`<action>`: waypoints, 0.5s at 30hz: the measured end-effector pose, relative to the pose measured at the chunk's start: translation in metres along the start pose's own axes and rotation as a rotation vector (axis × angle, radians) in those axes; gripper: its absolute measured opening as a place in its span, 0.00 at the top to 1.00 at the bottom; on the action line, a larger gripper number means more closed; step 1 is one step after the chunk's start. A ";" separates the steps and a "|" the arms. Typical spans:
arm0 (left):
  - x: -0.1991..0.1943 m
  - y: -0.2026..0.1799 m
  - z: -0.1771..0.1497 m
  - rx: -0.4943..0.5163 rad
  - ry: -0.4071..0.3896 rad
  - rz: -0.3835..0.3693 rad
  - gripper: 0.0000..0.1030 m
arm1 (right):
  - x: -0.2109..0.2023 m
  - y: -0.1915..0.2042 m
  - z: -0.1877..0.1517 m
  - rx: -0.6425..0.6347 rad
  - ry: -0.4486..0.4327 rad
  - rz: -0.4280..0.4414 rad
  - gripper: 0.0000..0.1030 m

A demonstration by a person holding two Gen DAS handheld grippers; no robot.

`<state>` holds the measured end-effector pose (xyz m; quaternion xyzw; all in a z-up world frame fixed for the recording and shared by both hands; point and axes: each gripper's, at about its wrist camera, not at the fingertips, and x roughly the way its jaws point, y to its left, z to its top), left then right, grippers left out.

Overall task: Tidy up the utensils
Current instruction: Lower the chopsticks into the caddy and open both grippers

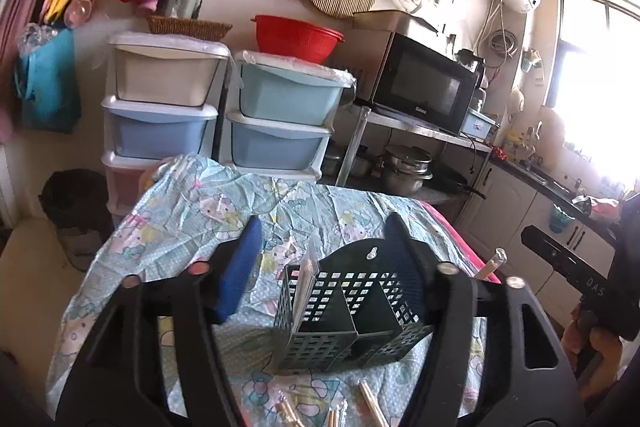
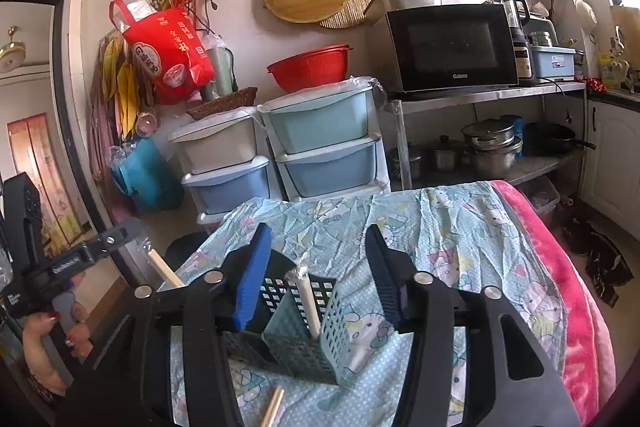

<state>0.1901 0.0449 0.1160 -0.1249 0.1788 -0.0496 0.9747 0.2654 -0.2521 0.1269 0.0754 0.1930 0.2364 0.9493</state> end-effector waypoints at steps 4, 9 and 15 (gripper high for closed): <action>-0.012 0.001 -0.003 -0.010 -0.003 0.015 0.22 | -0.012 0.002 -0.004 -0.011 -0.007 -0.005 0.46; -0.025 0.005 -0.010 -0.038 0.000 0.017 0.11 | -0.023 0.006 -0.010 -0.031 0.000 -0.010 0.42; -0.034 0.008 -0.019 -0.038 0.008 0.015 0.10 | -0.033 0.015 -0.025 -0.056 0.032 -0.005 0.40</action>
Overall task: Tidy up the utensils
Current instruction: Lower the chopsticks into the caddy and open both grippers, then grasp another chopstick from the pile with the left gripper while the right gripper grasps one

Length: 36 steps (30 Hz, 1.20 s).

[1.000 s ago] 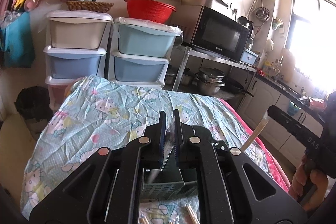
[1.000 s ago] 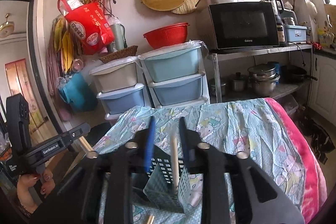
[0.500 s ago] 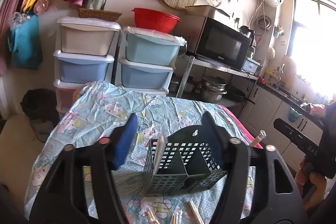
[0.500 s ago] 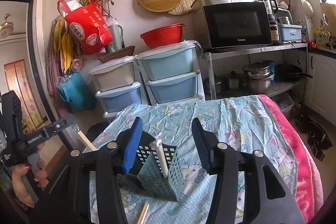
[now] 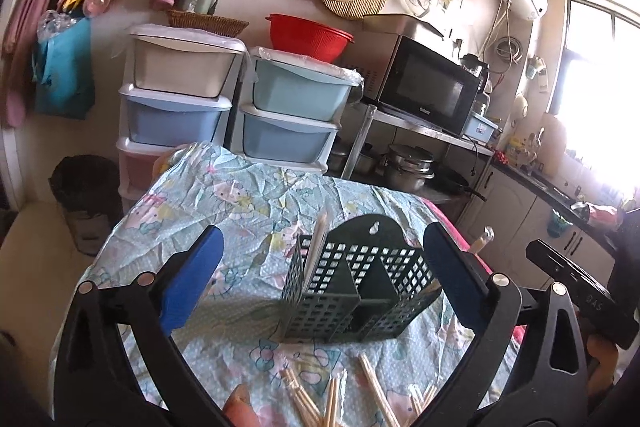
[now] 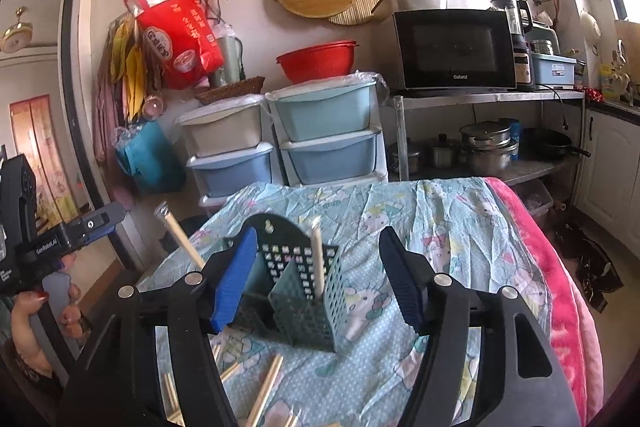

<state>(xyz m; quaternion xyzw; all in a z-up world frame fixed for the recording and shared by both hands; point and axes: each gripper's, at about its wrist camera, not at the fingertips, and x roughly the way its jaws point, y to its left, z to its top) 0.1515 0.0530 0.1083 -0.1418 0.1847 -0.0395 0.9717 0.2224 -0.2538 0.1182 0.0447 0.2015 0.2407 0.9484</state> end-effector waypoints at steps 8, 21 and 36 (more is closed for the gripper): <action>-0.010 0.002 -0.015 0.004 0.016 -0.003 0.10 | -0.004 0.020 -0.017 -0.046 0.047 0.025 0.40; -0.010 -0.003 -0.043 0.050 0.072 0.005 0.10 | -0.003 0.039 -0.059 -0.110 0.145 0.020 0.40; 0.011 -0.005 -0.079 0.089 0.183 0.023 0.10 | 0.007 0.043 -0.102 -0.123 0.270 0.025 0.40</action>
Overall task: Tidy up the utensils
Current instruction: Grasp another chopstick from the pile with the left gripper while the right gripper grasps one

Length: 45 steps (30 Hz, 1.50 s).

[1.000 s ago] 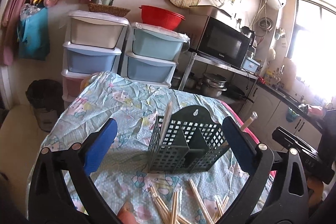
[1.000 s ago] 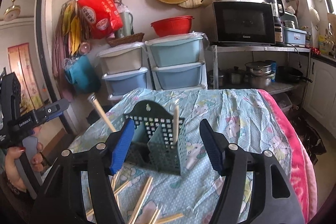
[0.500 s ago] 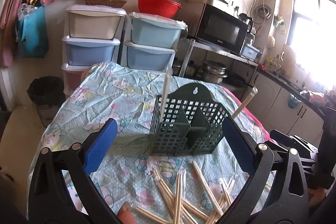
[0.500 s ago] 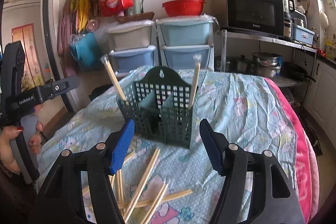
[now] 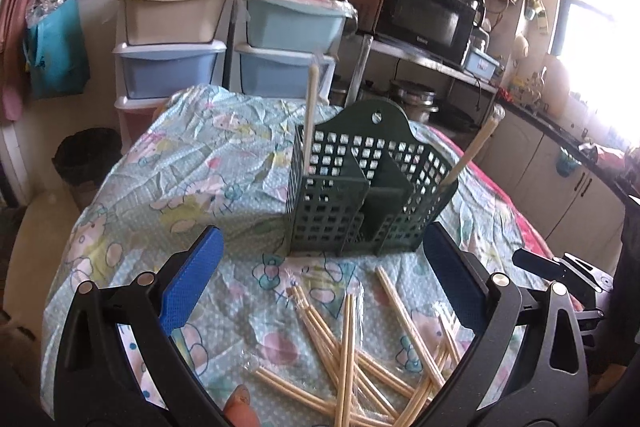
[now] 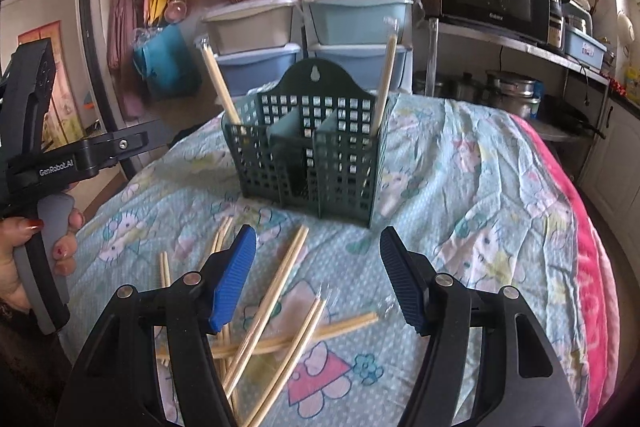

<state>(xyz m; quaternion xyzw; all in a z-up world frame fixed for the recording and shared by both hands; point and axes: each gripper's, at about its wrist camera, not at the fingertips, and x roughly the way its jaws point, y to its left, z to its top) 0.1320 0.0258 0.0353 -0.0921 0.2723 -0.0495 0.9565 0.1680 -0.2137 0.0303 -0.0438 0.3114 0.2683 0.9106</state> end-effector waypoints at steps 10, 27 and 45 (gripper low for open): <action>0.032 -0.009 -0.020 0.025 0.148 -0.037 0.22 | 0.019 -0.003 -0.017 0.001 0.098 0.010 0.47; 0.093 -0.025 -0.033 0.131 0.404 -0.106 0.65 | 0.085 -0.028 -0.028 0.137 0.323 0.131 0.61; 0.144 -0.031 -0.046 0.173 0.530 -0.083 0.80 | 0.094 -0.045 -0.028 0.187 0.350 0.128 0.91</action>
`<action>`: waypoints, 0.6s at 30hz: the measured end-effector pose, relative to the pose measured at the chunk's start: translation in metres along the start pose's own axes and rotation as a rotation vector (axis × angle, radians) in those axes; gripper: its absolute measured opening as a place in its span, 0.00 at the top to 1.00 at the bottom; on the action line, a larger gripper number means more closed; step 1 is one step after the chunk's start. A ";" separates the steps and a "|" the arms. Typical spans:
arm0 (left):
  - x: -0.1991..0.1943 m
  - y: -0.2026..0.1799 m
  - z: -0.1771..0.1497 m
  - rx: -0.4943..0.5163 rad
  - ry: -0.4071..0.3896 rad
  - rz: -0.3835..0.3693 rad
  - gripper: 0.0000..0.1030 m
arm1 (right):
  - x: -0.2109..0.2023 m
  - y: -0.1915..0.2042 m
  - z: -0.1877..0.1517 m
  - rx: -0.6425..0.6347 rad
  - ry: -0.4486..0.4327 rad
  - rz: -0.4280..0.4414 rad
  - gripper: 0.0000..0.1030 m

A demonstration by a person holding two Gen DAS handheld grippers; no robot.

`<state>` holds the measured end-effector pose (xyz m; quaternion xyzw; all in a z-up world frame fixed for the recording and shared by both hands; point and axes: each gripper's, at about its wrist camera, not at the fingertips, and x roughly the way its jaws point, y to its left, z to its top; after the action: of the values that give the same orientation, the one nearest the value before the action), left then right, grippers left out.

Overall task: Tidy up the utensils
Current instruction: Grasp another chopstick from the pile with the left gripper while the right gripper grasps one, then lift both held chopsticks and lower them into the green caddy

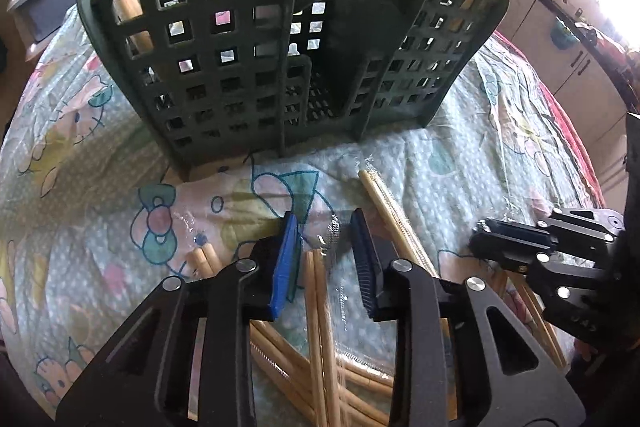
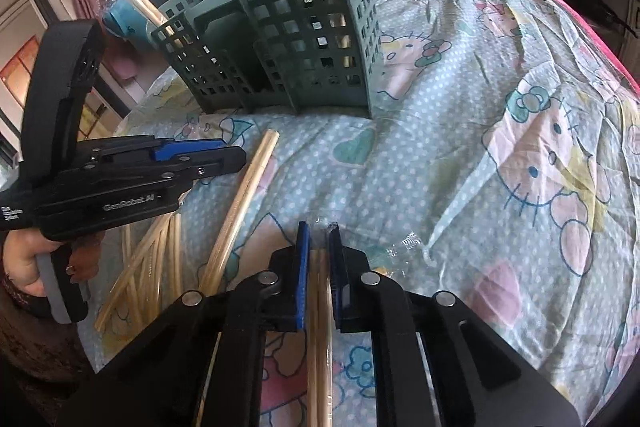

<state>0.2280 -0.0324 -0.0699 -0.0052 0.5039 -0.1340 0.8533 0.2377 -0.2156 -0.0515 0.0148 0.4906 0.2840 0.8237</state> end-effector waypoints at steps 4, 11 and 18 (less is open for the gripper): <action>0.001 0.004 0.001 -0.027 0.002 -0.003 0.90 | -0.003 0.002 0.001 0.006 -0.016 0.010 0.91; -0.007 0.019 0.000 -0.076 -0.011 -0.029 0.94 | -0.022 0.016 0.008 -0.033 -0.079 0.029 0.91; -0.041 0.023 -0.002 -0.087 -0.078 -0.043 0.95 | -0.045 0.029 0.017 -0.075 -0.141 0.041 0.91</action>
<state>0.2133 -0.0003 -0.0390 -0.0586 0.4753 -0.1301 0.8682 0.2220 -0.2089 0.0020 0.0138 0.4201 0.3171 0.8501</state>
